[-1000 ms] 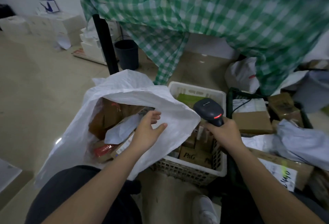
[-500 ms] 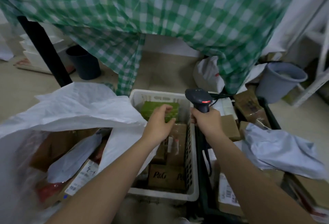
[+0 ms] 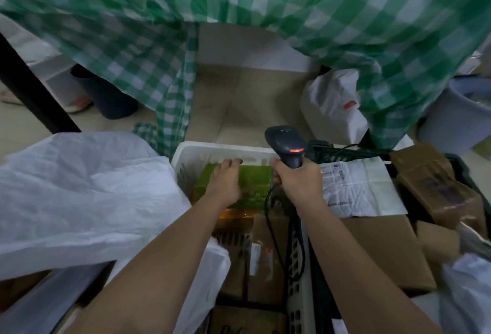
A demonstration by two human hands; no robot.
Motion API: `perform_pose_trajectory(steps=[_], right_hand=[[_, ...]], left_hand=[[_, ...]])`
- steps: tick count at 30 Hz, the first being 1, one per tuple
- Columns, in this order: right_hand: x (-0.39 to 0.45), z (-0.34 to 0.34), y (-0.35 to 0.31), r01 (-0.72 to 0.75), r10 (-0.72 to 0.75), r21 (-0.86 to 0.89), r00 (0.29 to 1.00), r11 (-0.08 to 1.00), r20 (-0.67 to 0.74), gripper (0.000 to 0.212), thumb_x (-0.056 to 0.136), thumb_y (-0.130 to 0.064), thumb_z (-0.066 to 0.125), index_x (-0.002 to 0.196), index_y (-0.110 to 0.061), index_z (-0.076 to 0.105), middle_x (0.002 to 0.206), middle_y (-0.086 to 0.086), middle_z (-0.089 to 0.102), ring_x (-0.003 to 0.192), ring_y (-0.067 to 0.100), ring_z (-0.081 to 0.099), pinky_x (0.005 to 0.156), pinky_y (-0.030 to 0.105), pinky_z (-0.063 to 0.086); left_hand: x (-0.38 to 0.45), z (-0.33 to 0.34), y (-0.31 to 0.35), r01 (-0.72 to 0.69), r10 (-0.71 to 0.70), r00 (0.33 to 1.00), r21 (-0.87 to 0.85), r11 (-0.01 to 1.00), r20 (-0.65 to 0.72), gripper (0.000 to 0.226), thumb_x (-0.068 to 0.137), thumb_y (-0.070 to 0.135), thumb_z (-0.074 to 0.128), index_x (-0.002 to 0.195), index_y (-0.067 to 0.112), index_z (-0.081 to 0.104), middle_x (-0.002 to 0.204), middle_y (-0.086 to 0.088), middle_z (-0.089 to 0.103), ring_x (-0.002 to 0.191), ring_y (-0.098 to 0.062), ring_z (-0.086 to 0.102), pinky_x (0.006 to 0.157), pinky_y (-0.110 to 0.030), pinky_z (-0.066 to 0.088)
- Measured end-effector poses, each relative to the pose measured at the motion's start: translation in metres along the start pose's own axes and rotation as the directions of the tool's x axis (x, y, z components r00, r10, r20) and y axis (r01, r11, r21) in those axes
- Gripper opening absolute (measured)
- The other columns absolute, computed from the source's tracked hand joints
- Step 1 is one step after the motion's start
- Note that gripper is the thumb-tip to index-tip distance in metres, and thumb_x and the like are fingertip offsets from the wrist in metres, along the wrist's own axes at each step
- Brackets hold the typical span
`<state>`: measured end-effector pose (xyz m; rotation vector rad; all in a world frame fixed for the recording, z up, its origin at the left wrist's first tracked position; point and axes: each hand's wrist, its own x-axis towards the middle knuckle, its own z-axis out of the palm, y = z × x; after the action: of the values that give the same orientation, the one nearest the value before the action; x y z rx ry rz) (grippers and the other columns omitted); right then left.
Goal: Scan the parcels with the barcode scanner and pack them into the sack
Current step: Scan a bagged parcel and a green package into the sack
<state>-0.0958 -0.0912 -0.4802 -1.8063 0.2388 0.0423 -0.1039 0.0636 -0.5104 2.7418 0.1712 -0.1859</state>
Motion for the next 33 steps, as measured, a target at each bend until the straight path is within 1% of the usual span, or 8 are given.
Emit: perform_pose_trajectory(steps=[6,11,16,19,24,28,31,33], right_hand=[[0.030,0.010,0.026,0.024,-0.020,-0.113,0.999,0.993,0.031,0.030,0.082,-0.034,0.072,0.088,-0.006,0.066,0.076,0.010,0.070,0.073,0.027,0.068,0.070,0.043,0.056],[0.037,0.013,0.033,0.001,0.003,-0.089,0.999,0.996,0.045,0.029,0.079,-0.035,0.073,0.087,-0.008,0.067,0.074,0.010,0.069,0.071,0.029,0.068,0.071,0.047,0.057],[0.026,0.008,0.028,-0.041,0.041,-0.022,0.999,0.999,-0.001,0.022,0.082,-0.028,0.074,0.070,-0.012,0.064,0.063,0.005,0.068,0.064,0.022,0.067,0.068,0.042,0.055],[0.012,0.001,0.013,-0.029,0.032,0.038,0.997,0.999,-0.069,0.022,0.083,-0.023,0.073,0.066,-0.015,0.061,0.066,0.008,0.067,0.072,0.031,0.067,0.071,0.047,0.055],[-0.031,-0.019,-0.036,0.013,0.006,0.147,0.992,0.989,-0.129,0.022,0.083,-0.023,0.072,0.065,-0.016,0.063,0.066,0.008,0.068,0.073,0.029,0.067,0.071,0.042,0.053],[-0.085,-0.045,-0.089,0.122,-0.104,0.123,0.985,0.985,-0.139,0.022,0.085,-0.018,0.070,0.066,-0.017,0.059,0.066,0.006,0.066,0.066,0.023,0.062,0.065,0.035,0.047],[-0.128,-0.064,-0.122,0.215,-0.213,0.006,0.971,0.977,-0.108,0.021,0.082,-0.023,0.071,0.068,-0.018,0.057,0.074,0.013,0.069,0.074,0.030,0.067,0.067,0.040,0.052],[-0.159,-0.075,-0.139,0.269,-0.272,-0.051,0.958,0.962,-0.093,0.023,0.082,-0.026,0.071,0.066,-0.020,0.056,0.075,0.014,0.069,0.075,0.032,0.067,0.069,0.044,0.054]], left_hand=[[0.022,0.041,-0.034,-0.103,0.076,0.994,0.447,0.889,0.077,0.102,0.067,0.054,0.078,0.144,0.020,0.020,0.135,-0.011,0.032,0.126,-0.030,0.034,0.107,-0.043,0.028],[0.024,0.052,-0.046,-0.181,0.202,0.979,0.495,0.850,0.012,0.088,0.075,0.053,0.069,0.142,0.020,0.022,0.132,-0.008,0.034,0.121,-0.026,0.035,0.101,-0.037,0.034],[0.014,0.032,-0.053,-0.202,0.214,0.977,0.255,0.946,-0.020,0.082,0.073,0.047,0.074,0.139,0.020,0.032,0.136,-0.004,0.039,0.125,-0.025,0.038,0.104,-0.039,0.034],[0.005,0.005,-0.050,-0.185,0.195,0.980,0.158,0.970,-0.049,0.084,0.072,0.045,0.076,0.141,0.022,0.033,0.139,-0.003,0.038,0.128,-0.024,0.036,0.105,-0.039,0.034],[-0.034,-0.058,-0.025,-0.115,0.089,0.937,-0.058,0.992,-0.337,0.077,0.071,0.043,0.077,0.137,0.021,0.043,0.126,-0.008,0.037,0.120,-0.027,0.032,0.099,-0.040,0.038],[-0.093,-0.124,0.003,-0.100,-0.036,0.906,-0.296,0.950,-0.422,0.076,0.070,0.050,0.079,0.132,0.019,0.049,0.115,-0.001,0.041,0.113,-0.021,0.042,0.092,-0.032,0.041],[-0.145,-0.165,0.011,-0.087,-0.101,0.918,-0.444,0.892,-0.383,0.069,0.067,0.055,0.079,0.122,0.020,0.058,0.111,0.002,0.049,0.103,-0.016,0.053,0.088,-0.031,0.046],[-0.178,-0.183,0.010,-0.106,-0.117,0.937,-0.589,0.802,-0.328,0.062,0.065,0.052,0.081,0.115,0.019,0.065,0.108,0.004,0.064,0.096,-0.014,0.063,0.088,-0.038,0.054]])
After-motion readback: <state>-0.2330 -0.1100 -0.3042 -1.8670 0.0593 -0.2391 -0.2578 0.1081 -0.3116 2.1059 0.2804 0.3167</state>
